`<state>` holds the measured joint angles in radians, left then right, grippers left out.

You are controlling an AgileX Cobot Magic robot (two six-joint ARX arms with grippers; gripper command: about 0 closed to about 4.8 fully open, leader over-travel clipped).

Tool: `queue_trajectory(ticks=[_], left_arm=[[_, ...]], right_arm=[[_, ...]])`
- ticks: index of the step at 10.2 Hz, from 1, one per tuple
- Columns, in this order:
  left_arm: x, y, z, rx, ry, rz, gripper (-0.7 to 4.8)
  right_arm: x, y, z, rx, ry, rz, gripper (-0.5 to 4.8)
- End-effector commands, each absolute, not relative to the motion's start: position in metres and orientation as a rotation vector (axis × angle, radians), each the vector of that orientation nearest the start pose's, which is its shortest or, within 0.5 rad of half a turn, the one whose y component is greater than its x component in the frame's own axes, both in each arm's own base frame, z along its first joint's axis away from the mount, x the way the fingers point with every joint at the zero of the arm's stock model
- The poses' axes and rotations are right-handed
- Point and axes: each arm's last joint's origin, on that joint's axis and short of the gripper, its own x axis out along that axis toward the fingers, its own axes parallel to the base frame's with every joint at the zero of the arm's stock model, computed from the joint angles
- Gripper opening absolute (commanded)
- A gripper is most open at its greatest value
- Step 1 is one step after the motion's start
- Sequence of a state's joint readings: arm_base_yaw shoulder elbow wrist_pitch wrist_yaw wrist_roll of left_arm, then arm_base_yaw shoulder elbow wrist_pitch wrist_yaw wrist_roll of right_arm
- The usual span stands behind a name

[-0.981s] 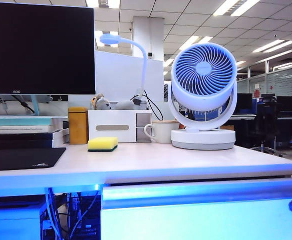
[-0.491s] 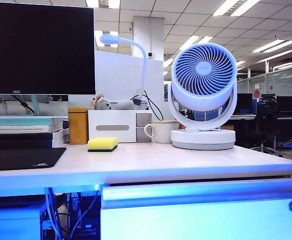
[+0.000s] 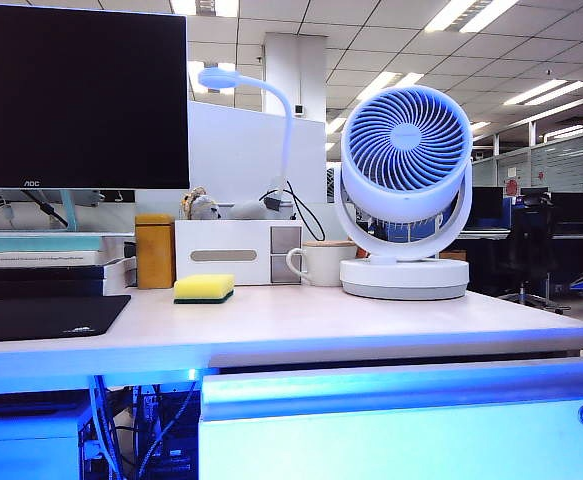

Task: Open the drawer, place the cleaning sponge inside, then close the drawer.

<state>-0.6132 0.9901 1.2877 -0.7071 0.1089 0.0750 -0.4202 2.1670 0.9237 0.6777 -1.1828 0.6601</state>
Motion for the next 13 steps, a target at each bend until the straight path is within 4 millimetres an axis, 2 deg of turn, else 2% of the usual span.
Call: queue_trajectory(ticks=[1, 7, 13], left_arm=[[0.145, -0.106, 0.418, 0.174, 0.358, -0.728, -0.05], [0.145, -0.106, 0.418, 0.174, 0.358, -0.728, -0.05], [0.145, -0.106, 0.418, 0.174, 0.357, -0.724, -0.05]], right_arm=[[0.342, -0.119, 0.060, 1.081, 0.728, 0.683, 4.79], [0.330, -0.117, 0.049, 1.091, 0.803, 0.677, 4.79], [0.310, -0.132, 0.046, 1.103, 0.839, 0.602, 4.79]])
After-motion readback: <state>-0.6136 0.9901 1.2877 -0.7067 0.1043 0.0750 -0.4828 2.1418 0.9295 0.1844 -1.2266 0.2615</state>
